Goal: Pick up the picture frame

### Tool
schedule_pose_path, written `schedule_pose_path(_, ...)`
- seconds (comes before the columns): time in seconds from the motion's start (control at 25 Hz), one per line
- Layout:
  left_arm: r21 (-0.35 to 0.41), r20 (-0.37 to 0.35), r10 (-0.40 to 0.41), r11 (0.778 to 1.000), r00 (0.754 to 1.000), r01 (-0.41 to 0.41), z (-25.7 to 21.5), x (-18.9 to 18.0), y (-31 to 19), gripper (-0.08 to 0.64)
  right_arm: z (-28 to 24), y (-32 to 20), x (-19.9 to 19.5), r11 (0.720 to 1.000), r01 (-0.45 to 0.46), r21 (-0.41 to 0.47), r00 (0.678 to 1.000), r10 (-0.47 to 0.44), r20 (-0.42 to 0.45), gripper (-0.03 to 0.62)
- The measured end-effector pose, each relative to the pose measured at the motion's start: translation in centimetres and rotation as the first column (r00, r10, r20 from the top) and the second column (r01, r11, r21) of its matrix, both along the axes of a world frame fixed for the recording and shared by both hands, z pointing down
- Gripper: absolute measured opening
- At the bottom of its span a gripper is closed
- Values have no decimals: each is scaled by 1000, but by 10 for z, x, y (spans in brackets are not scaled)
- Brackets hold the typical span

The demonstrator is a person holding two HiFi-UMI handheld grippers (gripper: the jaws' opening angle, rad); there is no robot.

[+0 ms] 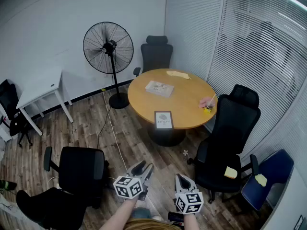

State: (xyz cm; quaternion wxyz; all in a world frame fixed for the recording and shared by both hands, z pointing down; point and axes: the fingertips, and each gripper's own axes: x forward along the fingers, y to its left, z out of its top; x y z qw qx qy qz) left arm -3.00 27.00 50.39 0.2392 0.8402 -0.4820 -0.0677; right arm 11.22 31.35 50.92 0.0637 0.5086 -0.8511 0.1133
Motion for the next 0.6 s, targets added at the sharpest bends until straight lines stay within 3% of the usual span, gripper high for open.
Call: schedule_pose_path(0.6,18,-13,6,1000,1000,-6,-8,-7,-13,186,-2,-14,2,1000,25,-13,997,-24,69,12)
